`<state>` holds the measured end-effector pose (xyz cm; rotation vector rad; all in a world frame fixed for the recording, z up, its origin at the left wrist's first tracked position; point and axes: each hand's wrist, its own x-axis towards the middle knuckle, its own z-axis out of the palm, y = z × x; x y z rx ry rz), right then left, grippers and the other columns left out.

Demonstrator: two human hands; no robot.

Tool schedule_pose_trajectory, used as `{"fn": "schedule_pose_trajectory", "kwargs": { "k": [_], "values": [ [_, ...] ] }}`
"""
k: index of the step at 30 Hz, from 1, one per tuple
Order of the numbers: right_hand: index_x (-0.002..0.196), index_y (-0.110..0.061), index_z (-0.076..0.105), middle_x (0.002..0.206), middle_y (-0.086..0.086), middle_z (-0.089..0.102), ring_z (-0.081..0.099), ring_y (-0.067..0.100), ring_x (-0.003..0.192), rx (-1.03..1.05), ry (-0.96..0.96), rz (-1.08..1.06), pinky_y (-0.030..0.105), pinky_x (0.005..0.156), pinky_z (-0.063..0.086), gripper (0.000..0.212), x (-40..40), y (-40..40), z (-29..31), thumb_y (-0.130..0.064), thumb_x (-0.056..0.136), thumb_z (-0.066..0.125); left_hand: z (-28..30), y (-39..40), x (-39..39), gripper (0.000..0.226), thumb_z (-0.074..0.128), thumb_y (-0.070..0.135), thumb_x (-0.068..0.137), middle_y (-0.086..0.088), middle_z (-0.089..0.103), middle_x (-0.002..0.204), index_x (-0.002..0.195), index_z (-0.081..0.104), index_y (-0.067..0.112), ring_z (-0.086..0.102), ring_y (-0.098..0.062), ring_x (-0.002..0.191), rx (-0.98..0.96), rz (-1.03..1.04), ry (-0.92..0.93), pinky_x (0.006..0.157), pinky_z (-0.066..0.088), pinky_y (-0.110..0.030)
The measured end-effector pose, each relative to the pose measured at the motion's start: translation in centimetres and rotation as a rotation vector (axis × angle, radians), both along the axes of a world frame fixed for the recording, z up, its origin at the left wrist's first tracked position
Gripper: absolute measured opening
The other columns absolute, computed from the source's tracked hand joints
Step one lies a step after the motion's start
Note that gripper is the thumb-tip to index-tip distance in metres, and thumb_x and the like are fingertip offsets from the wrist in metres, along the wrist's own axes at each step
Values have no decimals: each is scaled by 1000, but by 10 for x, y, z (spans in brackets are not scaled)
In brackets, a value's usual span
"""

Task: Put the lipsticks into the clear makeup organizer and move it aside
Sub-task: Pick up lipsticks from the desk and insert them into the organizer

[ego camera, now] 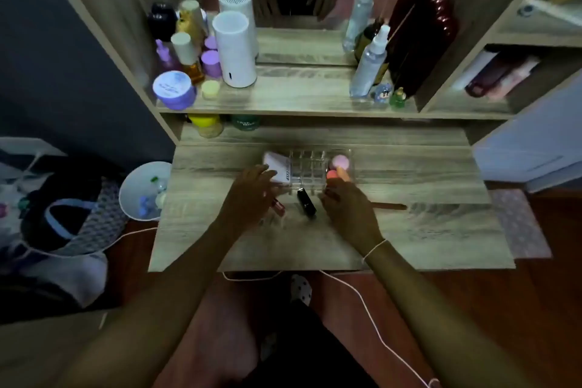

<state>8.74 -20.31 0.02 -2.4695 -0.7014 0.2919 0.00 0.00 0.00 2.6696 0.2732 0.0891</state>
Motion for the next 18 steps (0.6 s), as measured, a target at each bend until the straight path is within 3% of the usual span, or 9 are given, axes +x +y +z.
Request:
{"fn": "schedule_pose_trajectory", "kwargs": {
  "k": [3, 6, 12, 18],
  "values": [
    [123, -19, 58, 121, 6, 66, 65, 22, 103, 48, 221, -70, 29, 83, 48, 37, 0, 8, -16, -37, 91, 61, -10, -1, 3, 30, 65, 6, 83, -22, 60, 121, 113, 64, 1, 56, -39, 110, 0, 6, 21, 86, 48, -47],
    [120, -14, 60, 115, 10, 67, 64, 25, 101, 23, 267, -56, 28, 82, 45, 36, -1, 18, -29, -31, 90, 63, -15, -4, 3, 39, 71, 1, 72, -17, 65, 108, 110, 68, 8, 59, -35, 96, 43, -91, 17, 74, 49, -43],
    [111, -13, 59, 101, 13, 66, 62, 29, 93, -50, 191, 36, 29, 74, 38, 23, -2, 31, -47, -28, 94, 57, -28, -7, 9, 44, 67, 13, 82, -10, 56, 129, 125, 59, 16, 54, -30, 110, 172, -157, 162, 84, 46, -41],
    [118, -8, 54, 114, 16, 60, 58, 32, 103, -166, 230, 57, 37, 84, 44, 31, -2, 39, -49, -22, 91, 57, -35, -2, 12, 32, 73, 17, 75, -10, 62, 118, 107, 67, 17, 58, -30, 108, 292, -238, 236, 84, 48, -39]
  ]
}}
